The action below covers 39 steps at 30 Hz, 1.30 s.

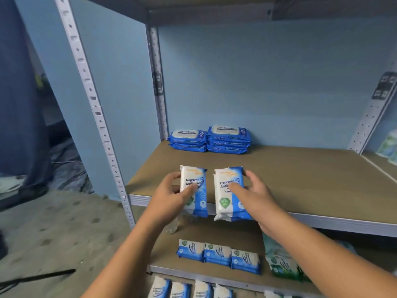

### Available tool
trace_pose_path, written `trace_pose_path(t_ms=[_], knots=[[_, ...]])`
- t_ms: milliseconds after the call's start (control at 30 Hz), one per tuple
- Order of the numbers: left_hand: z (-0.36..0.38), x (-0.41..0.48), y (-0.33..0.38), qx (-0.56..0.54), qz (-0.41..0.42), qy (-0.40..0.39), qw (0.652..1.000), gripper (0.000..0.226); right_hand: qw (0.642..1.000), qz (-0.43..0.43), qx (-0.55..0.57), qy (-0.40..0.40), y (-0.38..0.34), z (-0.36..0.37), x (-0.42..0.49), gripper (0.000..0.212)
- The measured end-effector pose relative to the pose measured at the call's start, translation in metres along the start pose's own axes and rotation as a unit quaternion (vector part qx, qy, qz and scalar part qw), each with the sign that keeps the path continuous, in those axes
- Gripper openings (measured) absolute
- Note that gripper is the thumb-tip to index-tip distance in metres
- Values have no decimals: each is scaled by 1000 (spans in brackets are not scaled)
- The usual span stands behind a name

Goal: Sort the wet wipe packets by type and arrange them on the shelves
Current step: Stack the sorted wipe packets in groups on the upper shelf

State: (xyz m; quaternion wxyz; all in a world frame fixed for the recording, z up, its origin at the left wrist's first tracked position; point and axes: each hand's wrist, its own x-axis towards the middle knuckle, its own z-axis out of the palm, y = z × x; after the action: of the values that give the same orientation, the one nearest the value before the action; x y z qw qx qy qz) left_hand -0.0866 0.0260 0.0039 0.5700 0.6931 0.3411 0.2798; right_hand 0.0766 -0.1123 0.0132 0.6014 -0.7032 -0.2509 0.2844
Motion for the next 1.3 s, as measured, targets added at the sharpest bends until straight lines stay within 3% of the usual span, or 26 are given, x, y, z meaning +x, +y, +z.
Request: trace_pose_path(t_ms=[100,200,433,600,700,800,867,933,1067,1167,1300], knots=[[4,21,-1,-3,-16,25,1000,50,1000,8,4,3,-8,3,20,54],[15,43,-7,8,-23,40,999,52,1000,19,20,10,-6,9,45,40],[23,88,-11,53,-31,50,997,39,999,36,-2,15,3,25,90,48],[20,106,-13,167,-43,39,984,37,997,47,-60,26,12,24,109,38],[18,112,-15,224,-40,29,973,38,991,43,-125,15,16,26,112,45],[16,117,-19,362,-4,42,931,41,982,25,-188,6,17,26,111,38],[14,120,-23,417,15,60,907,47,958,-12,-284,30,21,22,113,47],[11,118,-25,406,27,76,910,48,938,-42,-342,42,24,17,111,63],[4,107,-23,384,111,72,914,39,921,-135,-364,31,16,11,100,35],[-7,98,-20,361,160,0,919,34,887,-173,-425,-51,5,6,87,28],[-13,84,-21,388,152,-93,904,50,803,-204,-548,-115,4,4,72,34]])
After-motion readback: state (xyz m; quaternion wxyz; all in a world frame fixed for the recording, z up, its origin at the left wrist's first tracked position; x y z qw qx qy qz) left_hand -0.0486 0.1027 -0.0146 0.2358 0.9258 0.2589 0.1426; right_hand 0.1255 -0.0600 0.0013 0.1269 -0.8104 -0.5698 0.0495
